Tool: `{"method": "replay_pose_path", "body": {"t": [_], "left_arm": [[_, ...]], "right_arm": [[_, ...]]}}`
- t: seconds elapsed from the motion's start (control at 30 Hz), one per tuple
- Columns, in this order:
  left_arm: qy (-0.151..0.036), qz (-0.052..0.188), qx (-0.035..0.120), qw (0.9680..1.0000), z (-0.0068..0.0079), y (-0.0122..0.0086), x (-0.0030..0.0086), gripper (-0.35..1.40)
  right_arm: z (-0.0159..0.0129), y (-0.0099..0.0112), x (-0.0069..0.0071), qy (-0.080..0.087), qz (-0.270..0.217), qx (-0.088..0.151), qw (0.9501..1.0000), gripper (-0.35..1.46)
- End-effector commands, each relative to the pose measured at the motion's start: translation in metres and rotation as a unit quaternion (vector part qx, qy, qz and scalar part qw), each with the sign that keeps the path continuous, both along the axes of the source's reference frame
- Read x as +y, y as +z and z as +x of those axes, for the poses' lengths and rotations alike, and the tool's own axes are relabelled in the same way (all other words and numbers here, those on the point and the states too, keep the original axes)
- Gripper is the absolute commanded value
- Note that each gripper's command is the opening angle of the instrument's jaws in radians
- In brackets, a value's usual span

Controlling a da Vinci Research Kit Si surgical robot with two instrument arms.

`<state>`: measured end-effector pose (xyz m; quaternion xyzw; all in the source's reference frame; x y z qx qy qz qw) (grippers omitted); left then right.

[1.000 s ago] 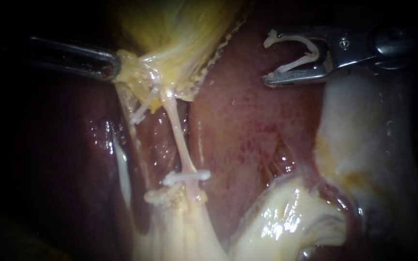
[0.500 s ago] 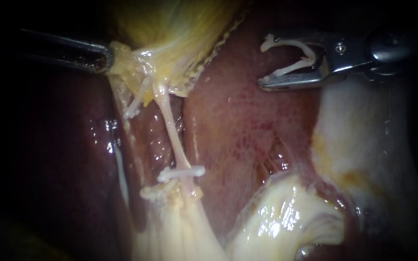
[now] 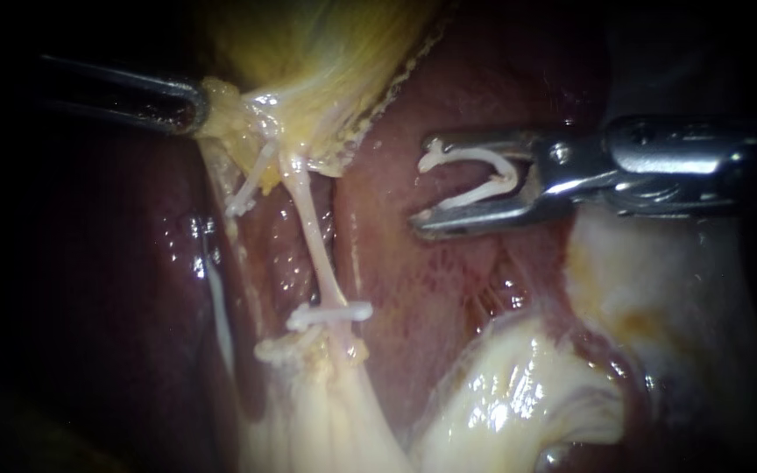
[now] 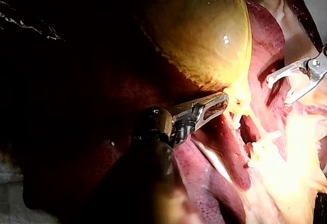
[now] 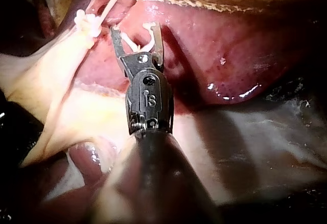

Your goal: Clipping second clip right tube

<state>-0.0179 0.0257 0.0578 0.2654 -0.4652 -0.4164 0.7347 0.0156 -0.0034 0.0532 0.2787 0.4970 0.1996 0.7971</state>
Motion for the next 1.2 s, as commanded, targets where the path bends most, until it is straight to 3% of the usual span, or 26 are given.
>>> {"method": "replay_pose_path", "body": {"t": [0.03, 0.17, 0.47, 0.73, 0.87, 1.0, 1.2], "left_arm": [[0.000, 0.000, 0.000, 1.0000, 0.0000, 0.0000, 0.0000, -0.35], [0.000, 0.000, 0.000, 1.0000, -0.0001, 0.0000, -0.0001, -0.35], [-0.001, -0.001, 0.001, 1.0000, -0.0002, 0.0002, -0.0002, -0.35], [-0.003, -0.002, 0.002, 1.0000, -0.0005, 0.0003, -0.0004, -0.35], [-0.002, -0.002, 0.002, 1.0000, -0.0005, 0.0004, -0.0004, -0.35], [-0.002, -0.002, 0.002, 1.0000, -0.0006, 0.0004, -0.0004, -0.35], [-0.002, -0.002, 0.002, 1.0000, -0.0007, 0.0004, -0.0004, -0.35]], "right_arm": [[0.0003, 0.0003, -0.0005, -0.002, 0.006, 0.000, 1.0000, 0.50], [0.0015, 0.0013, -0.0016, -0.001, 0.027, -0.004, 0.9996, 0.50], [0.0043, 0.0035, -0.0038, -0.019, 0.082, -0.010, 0.9964, 0.49], [0.0064, 0.0045, -0.0050, -0.019, 0.121, 0.012, 0.9924, 0.49], [0.0072, 0.0049, -0.0055, -0.015, 0.151, 0.037, 0.9877, 0.49], [0.0078, 0.0047, -0.0055, -0.008, 0.186, 0.074, 0.9797, 0.49], [0.0082, 0.0037, -0.0058, -0.008, 0.227, 0.108, 0.9679, 0.49]]}}
